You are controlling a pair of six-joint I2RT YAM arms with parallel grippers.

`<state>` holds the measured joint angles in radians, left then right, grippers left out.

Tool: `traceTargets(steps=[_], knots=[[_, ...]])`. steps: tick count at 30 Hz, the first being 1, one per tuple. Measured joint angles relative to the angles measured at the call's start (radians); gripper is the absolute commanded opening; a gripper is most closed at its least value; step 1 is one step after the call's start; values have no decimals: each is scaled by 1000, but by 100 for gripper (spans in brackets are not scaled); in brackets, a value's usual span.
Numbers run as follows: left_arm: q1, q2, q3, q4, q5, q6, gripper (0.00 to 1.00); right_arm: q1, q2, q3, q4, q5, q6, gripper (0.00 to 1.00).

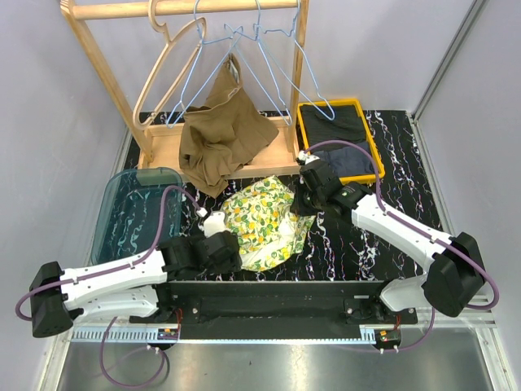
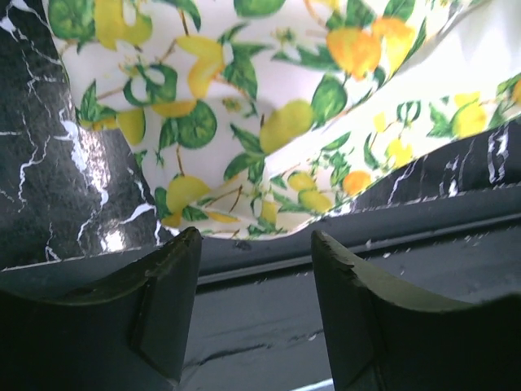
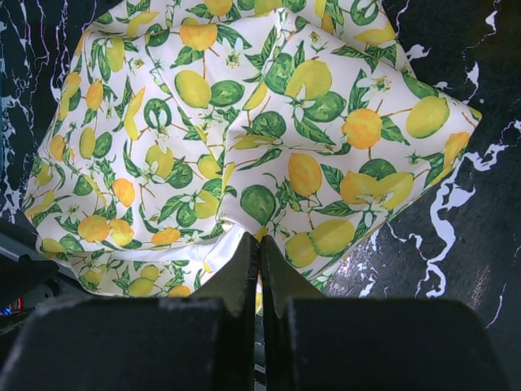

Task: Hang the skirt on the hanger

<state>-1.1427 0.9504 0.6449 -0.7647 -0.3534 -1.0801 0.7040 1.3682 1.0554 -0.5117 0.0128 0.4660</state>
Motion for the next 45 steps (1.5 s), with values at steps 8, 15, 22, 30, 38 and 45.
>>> traceTargets(steps=[8,15,22,30,38,45], knots=[[0,56,0,76,-21,-21,58,0,0,-9,13,-7,2,0],[-3,154,-1,88,2,-28,39,0,-3,-26,22,-16,4,0],[-3,152,-1,87,6,-28,44,0,-13,-35,23,-19,10,0],[-53,136,-1,47,14,-44,48,0,-15,-35,23,-26,13,0],[-61,74,-5,16,-3,-81,49,0,-15,-37,39,-34,15,0],[-61,103,-15,36,-39,-104,49,0,-15,-39,44,-35,22,0]])
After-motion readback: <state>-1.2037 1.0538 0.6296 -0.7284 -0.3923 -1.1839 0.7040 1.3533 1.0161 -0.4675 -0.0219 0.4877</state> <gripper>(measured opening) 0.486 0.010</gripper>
